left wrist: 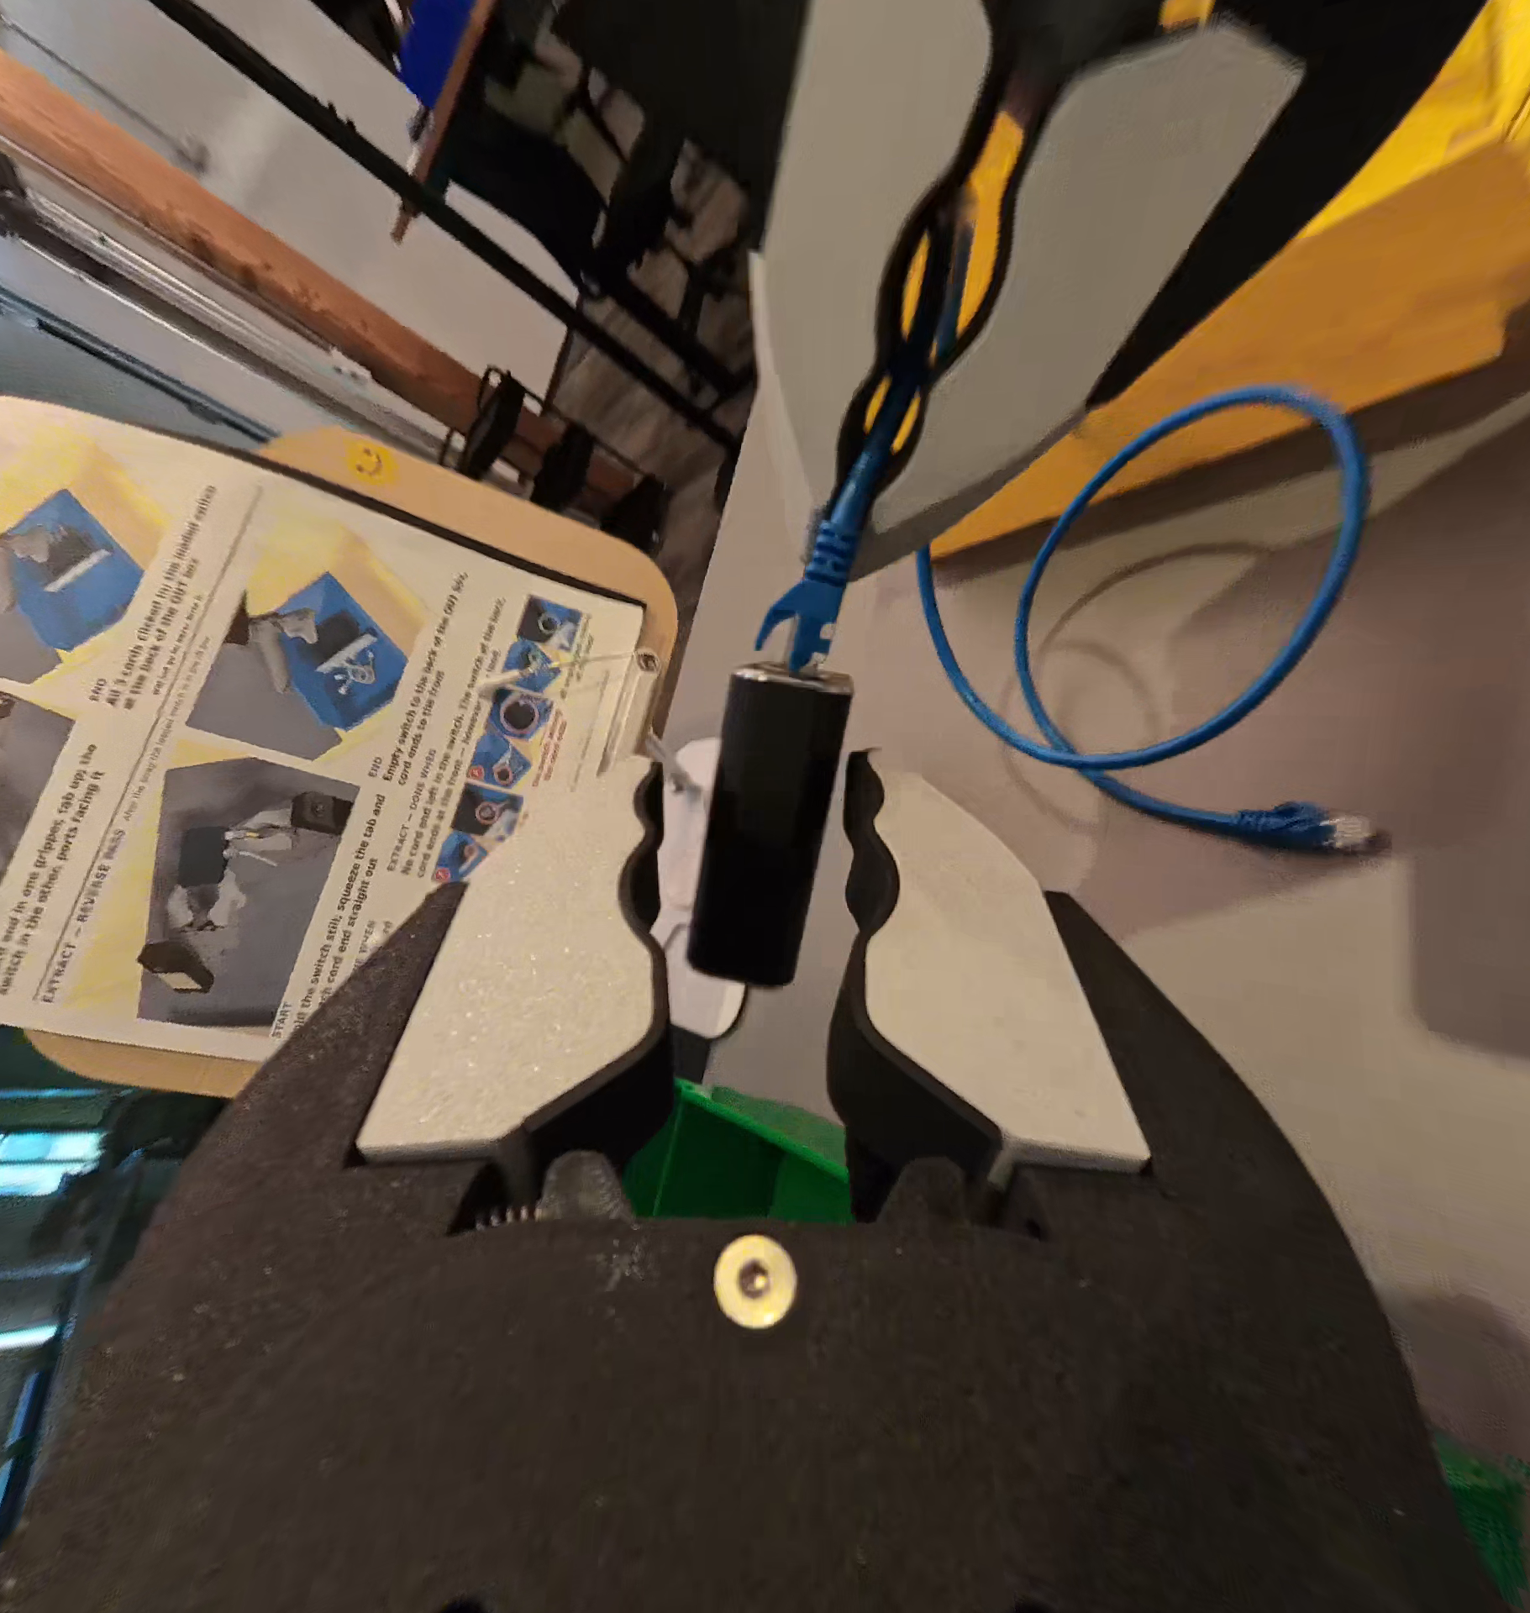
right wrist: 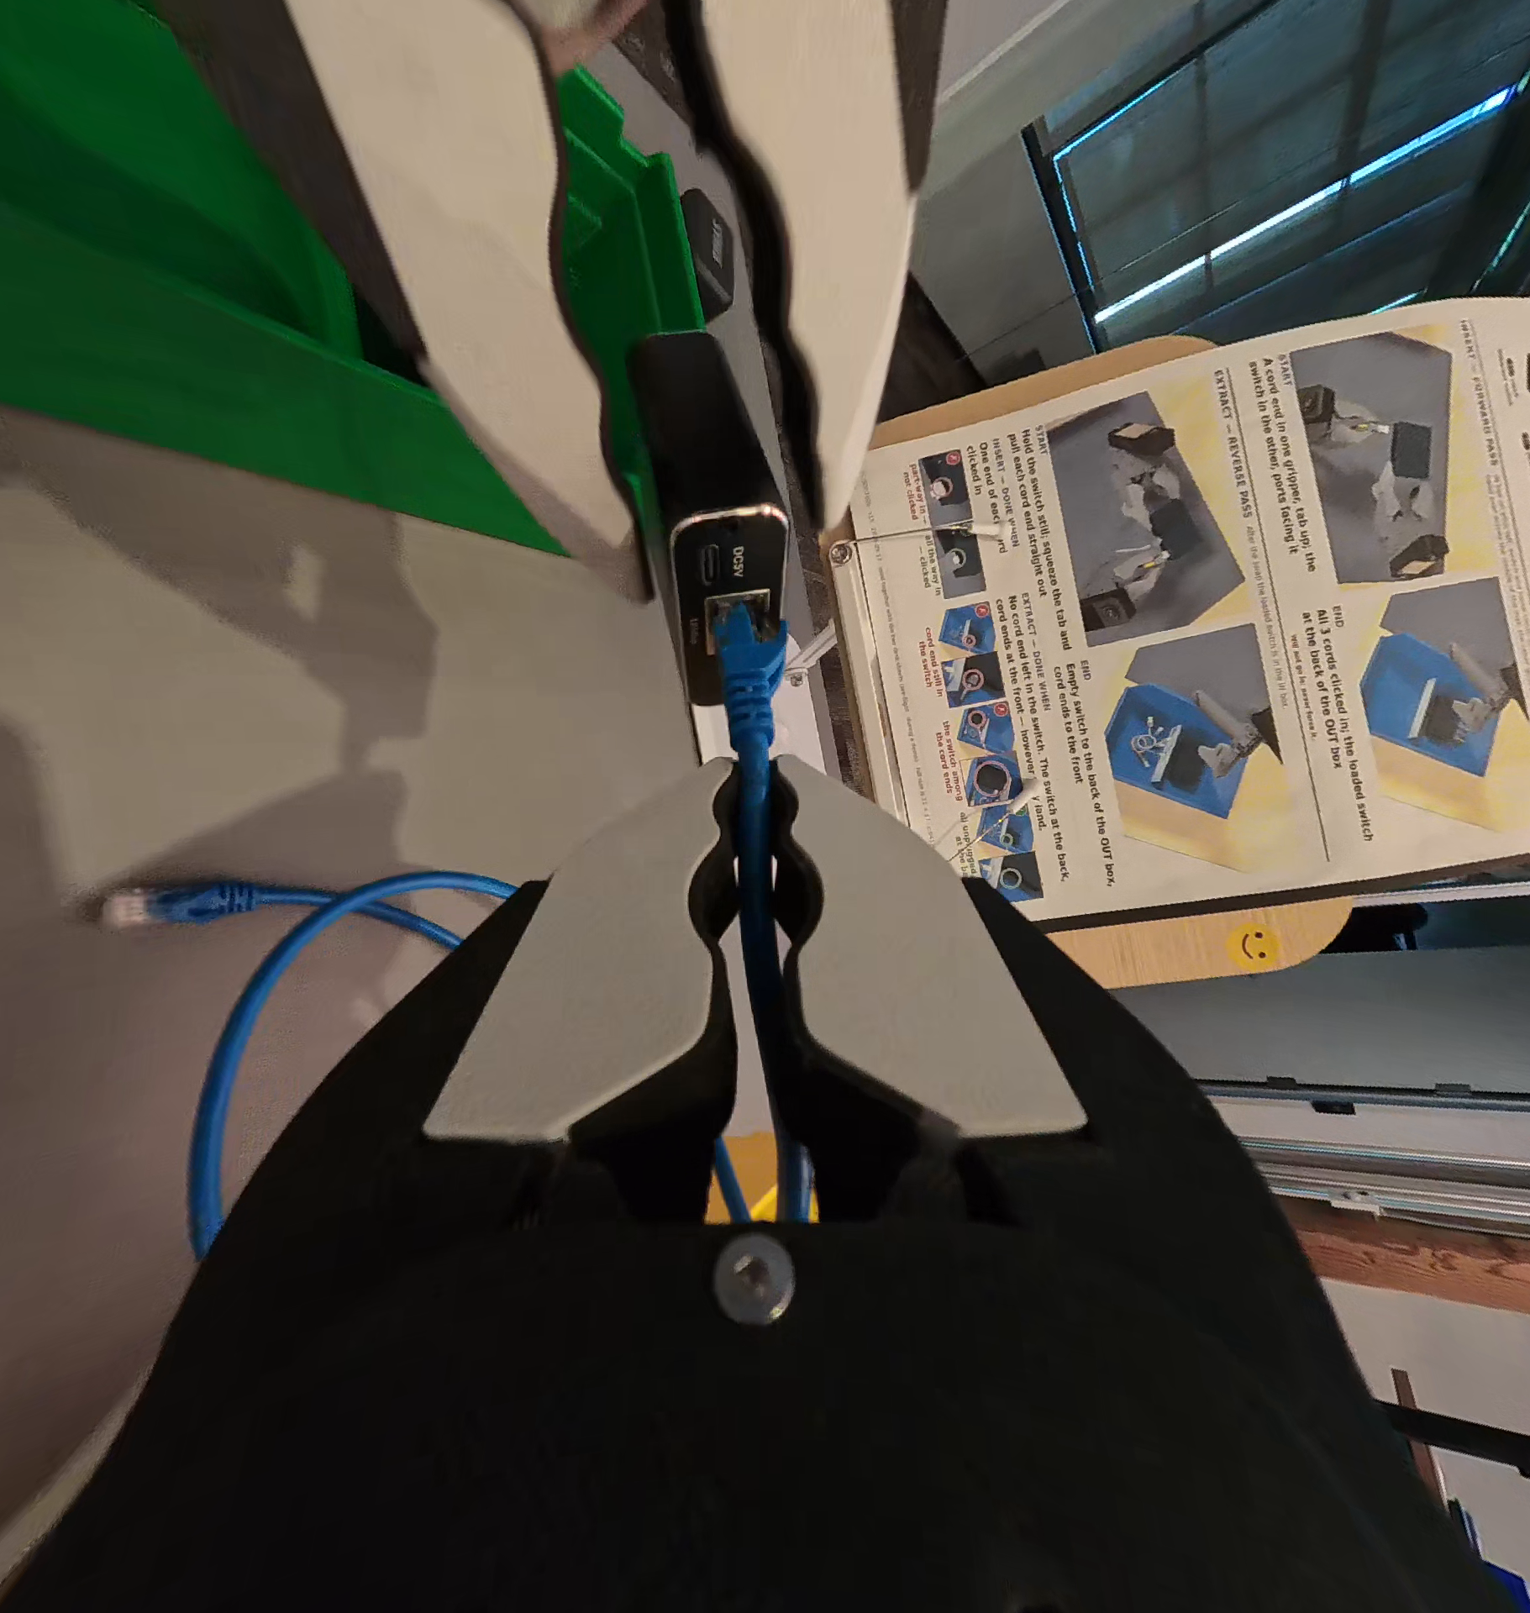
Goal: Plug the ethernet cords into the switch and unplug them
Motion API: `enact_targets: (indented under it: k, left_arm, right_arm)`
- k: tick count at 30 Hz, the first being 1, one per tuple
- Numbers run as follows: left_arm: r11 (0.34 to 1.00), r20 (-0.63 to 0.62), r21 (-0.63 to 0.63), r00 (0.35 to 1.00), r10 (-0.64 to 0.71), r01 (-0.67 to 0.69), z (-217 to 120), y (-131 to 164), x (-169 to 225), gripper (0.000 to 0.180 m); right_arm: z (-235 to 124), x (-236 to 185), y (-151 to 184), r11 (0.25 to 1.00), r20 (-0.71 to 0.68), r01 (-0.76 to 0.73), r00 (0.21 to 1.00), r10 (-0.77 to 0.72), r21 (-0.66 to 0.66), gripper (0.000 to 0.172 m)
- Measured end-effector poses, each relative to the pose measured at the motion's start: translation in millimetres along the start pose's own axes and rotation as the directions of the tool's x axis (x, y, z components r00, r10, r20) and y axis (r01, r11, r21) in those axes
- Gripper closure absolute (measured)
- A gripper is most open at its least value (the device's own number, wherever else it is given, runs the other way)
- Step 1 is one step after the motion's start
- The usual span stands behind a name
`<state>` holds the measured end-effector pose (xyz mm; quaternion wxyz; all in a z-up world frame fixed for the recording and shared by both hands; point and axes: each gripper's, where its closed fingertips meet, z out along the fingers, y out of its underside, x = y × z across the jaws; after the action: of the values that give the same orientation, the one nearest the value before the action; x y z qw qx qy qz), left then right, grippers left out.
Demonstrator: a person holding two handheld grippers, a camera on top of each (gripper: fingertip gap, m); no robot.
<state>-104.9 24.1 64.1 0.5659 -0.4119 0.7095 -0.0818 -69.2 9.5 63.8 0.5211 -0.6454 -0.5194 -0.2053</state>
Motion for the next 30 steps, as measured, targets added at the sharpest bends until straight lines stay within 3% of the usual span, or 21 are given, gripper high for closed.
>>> enact_targets:
  k: [3,13,17,18,22,24,30]
  left_arm:
    - [0.995,0.034,-0.071,0.997,0.066,-0.064,14,9,3,0.149]
    - [0.987,0.172,-0.058,0.972,0.159,-0.151,26,5,-8,0.154]
    - [0.964,0.270,-0.046,0.926,0.264,-0.262,18,-6,-17,0.155]
    - [0.960,0.282,-0.034,0.919,0.275,-0.277,15,-10,-17,0.155]
    - [0.954,0.294,-0.030,0.910,0.293,-0.298,10,-18,-17,0.155]
    - [0.949,0.295,-0.025,0.905,0.307,-0.314,9,-22,-15,0.155]
    - [0.934,0.287,-0.036,0.892,0.350,-0.355,8,-31,-9,0.155]
  right_arm:
    - [-2,1,-2,1.000,-0.013,0.015,1.000,-0.015,-0.002,0.168]
    - [-6,7,0,0.997,-0.085,0.065,0.994,-0.068,-0.032,0.167]
    - [-17,9,-14,0.993,-0.107,0.084,0.991,-0.075,0.081,0.164]
    - [-21,12,-20,0.987,-0.129,0.094,0.989,-0.077,0.127,0.153]
    - [-37,13,-31,0.962,-0.186,0.181,0.972,-0.143,0.204,0.149]
    - [-40,8,-30,0.956,-0.181,0.227,0.964,-0.194,0.185,0.155]
    - [-47,5,-33,0.941,-0.197,0.312,0.938,-0.284,0.131,0.152]
